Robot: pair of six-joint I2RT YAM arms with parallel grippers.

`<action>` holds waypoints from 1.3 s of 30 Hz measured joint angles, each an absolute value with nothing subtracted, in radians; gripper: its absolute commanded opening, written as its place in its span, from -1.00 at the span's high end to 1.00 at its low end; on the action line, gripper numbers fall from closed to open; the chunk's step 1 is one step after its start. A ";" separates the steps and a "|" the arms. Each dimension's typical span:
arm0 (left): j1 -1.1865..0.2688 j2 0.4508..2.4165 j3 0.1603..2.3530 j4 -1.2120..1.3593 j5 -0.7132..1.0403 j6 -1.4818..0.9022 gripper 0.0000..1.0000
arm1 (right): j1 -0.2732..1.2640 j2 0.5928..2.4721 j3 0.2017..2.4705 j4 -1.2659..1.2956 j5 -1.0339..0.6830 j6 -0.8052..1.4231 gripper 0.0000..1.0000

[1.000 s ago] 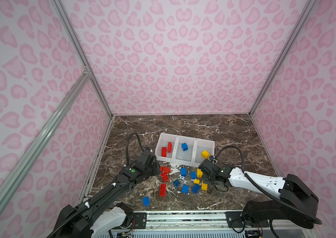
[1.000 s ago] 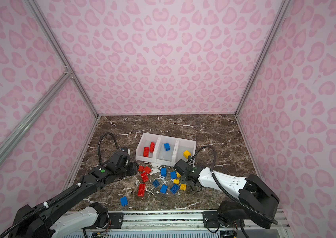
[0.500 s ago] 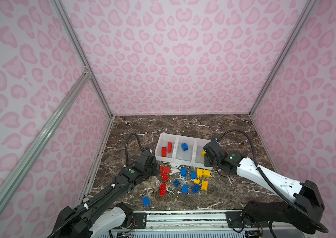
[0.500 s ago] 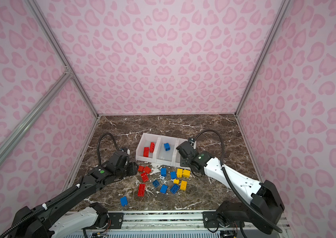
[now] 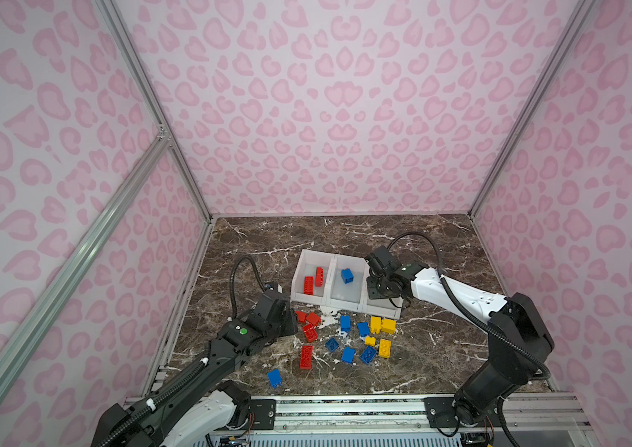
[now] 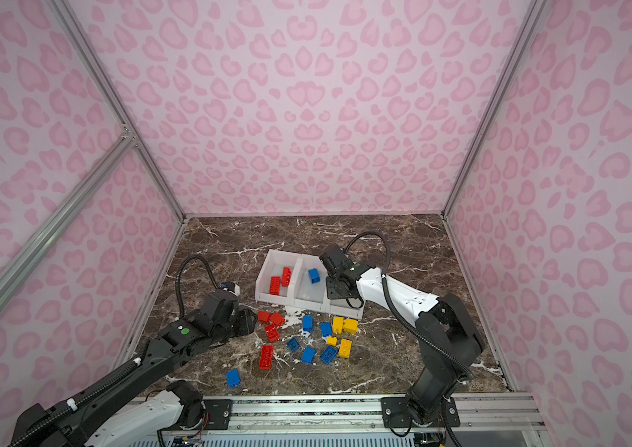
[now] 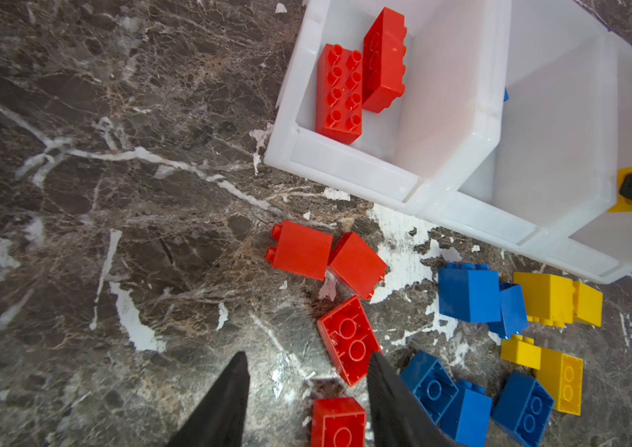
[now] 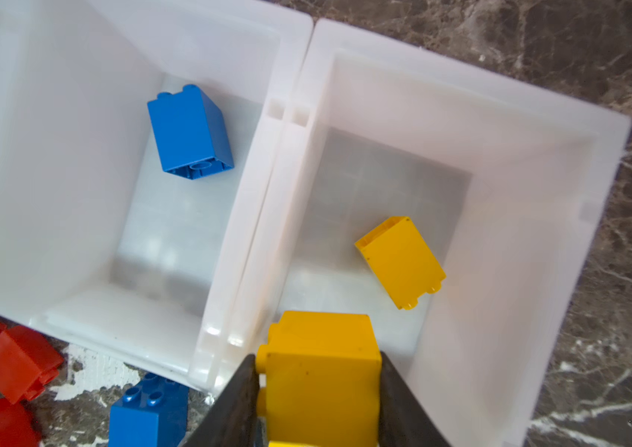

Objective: Sort the legos into containers by color
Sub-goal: 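Carry the yellow brick into the farthest compartment and open the right gripper, then grasp a red 2x4 brick near the robot with the left gripper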

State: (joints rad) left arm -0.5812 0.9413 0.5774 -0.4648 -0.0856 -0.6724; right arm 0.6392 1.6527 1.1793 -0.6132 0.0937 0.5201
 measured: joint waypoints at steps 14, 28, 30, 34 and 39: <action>-0.585 0.957 0.577 -0.474 -0.086 -0.673 -0.04 | 0.633 1.600 1.139 -0.610 0.086 0.521 -0.18; -0.607 0.952 0.562 -0.477 -0.075 -0.685 -0.06 | 0.633 1.587 1.125 -0.600 0.086 0.532 -0.18; -0.624 0.947 0.551 -0.477 -0.075 -0.688 -0.06 | 0.633 1.585 1.118 -0.597 0.086 0.532 -0.17; -0.691 0.942 0.527 -0.477 -0.073 -0.714 -0.06 | 0.633 1.581 1.106 -0.595 0.086 0.533 -0.17; -0.815 0.990 0.511 -0.476 -0.075 -0.756 -0.07 | 0.633 1.581 1.102 -0.591 0.085 0.539 -0.17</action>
State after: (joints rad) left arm -0.8154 0.9901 0.5110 -0.4755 -0.0753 -0.7555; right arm 0.6327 1.5806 1.1015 -0.5907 0.0853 0.5388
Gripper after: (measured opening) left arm 0.531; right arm 0.587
